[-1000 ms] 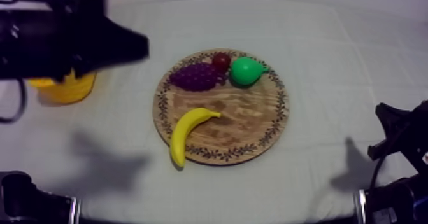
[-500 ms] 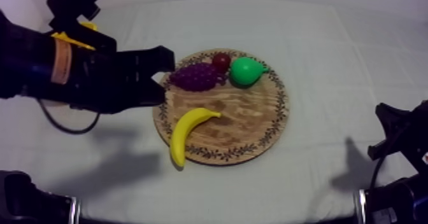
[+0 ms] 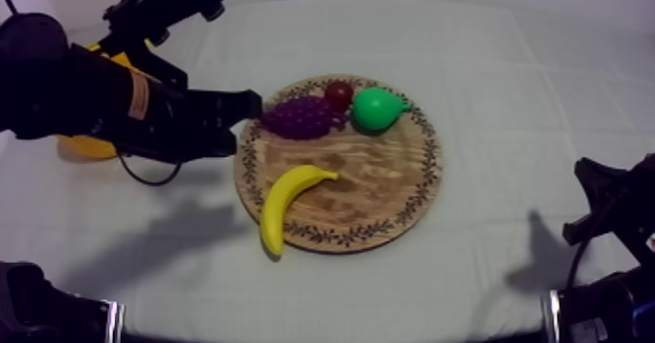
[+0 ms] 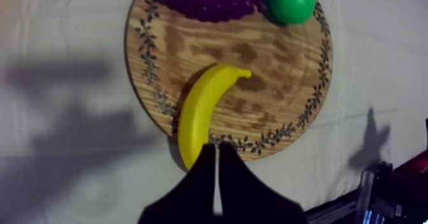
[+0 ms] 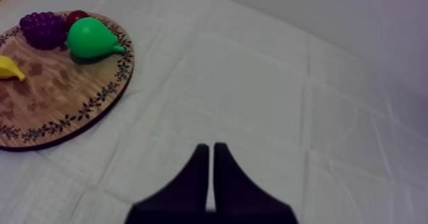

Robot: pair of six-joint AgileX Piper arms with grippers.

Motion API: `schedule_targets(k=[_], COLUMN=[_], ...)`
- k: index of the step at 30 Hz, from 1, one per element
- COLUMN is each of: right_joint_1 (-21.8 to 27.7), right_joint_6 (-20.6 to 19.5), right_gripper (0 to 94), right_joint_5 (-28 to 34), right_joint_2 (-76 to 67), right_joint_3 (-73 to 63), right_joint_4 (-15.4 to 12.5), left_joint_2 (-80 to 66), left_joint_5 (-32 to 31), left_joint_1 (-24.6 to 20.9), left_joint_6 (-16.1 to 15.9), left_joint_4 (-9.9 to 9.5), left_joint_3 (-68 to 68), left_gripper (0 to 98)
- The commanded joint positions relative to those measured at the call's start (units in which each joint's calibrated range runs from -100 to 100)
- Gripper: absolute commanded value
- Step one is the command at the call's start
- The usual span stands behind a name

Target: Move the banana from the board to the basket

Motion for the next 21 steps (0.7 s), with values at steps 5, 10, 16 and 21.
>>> schedule_targets(k=[5, 10, 16, 21], right_joint_1=[0.01, 0.01, 0.01, 0.01], right_joint_6=[0.02, 0.02, 0.02, -0.01], right_gripper=[0.5, 0.5, 0.5, 0.5], right_joint_5=[-0.01, -0.01, -0.01, -0.01], right_joint_2=[-0.04, -0.04, -0.04, -0.04], right_joint_3=[-0.03, -0.03, -0.03, -0.03], right_joint_4=[-0.03, -0.03, -0.03, -0.03], left_joint_2=[-0.23, -0.63, -1.07, -1.8], left_joint_5=[-1.24, -5.69, -9.68, -10.12], left_joint_1=[0.56, 1.28, 2.2, 1.74], left_joint_6=[-1.34, -3.08, -4.21, -5.29], left_joint_4=[0.42, 0.24, -0.52, -0.01], left_joint_3=[1.48, 4.33, 8.29, 8.67], left_gripper=[2.4, 4.9, 69.5, 77.3])
